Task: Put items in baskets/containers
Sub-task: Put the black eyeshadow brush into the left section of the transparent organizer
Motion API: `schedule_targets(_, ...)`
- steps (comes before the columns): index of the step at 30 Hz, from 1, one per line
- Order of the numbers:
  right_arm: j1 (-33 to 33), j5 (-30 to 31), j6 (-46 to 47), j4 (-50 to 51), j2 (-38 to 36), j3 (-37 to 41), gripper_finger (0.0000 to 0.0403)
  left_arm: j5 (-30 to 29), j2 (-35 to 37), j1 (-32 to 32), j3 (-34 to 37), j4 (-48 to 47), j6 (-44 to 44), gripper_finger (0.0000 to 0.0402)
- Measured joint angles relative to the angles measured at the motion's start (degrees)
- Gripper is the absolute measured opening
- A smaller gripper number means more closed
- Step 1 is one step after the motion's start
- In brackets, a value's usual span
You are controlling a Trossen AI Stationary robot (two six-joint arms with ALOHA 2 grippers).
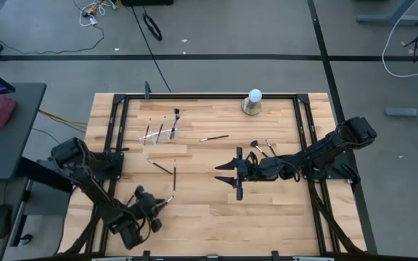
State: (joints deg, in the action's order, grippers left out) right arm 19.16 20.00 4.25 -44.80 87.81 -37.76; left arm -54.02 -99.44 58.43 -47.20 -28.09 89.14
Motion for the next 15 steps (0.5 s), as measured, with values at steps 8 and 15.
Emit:
schedule_targets(8,0.0,0.0,1.3,0.0,0.0,0.0,0.0158,0.6,-7.1,-0.3,0.0,3.5,-3.0,0.0201)
schedule_targets(15,0.0,0.0,1.3,0.0,0.0,0.0,0.0158,-3.0,-11.8,0.4,-0.2,3.3,4.8,0.0191)
